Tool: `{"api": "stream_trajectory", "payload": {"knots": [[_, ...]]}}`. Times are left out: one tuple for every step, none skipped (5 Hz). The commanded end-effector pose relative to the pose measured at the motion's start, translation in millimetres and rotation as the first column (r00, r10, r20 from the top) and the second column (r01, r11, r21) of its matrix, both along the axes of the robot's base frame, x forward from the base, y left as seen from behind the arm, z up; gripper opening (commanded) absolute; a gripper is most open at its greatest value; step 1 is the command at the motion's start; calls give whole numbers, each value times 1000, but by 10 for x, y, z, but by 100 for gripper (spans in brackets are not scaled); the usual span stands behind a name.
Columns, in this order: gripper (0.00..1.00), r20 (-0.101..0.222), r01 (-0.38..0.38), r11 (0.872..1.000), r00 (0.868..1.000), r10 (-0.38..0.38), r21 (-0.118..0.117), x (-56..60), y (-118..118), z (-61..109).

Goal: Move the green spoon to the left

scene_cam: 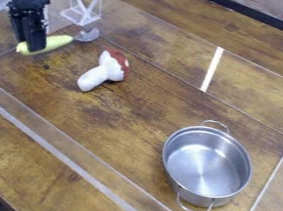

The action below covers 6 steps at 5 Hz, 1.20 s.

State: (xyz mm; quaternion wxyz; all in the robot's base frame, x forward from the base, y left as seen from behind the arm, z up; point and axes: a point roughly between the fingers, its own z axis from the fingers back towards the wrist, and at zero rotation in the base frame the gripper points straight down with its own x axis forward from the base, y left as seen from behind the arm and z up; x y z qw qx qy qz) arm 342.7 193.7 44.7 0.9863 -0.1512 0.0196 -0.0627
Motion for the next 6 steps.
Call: {"api": "stream_trajectory", "payload": {"knots": [[0,48,-33,999,998,32,26,62,39,226],[100,35,-15,1000,999,15,17,68,19,165],[0,32,14,1000,999,-14,8,52,0,157],[0,29,44,999,999,-44,3,34,-17,150],[0,28,4,1000,1000,-4,-16,-15,-19,40],[0,28,-34,999,999,35,-33,-54,-23,-32]]}}
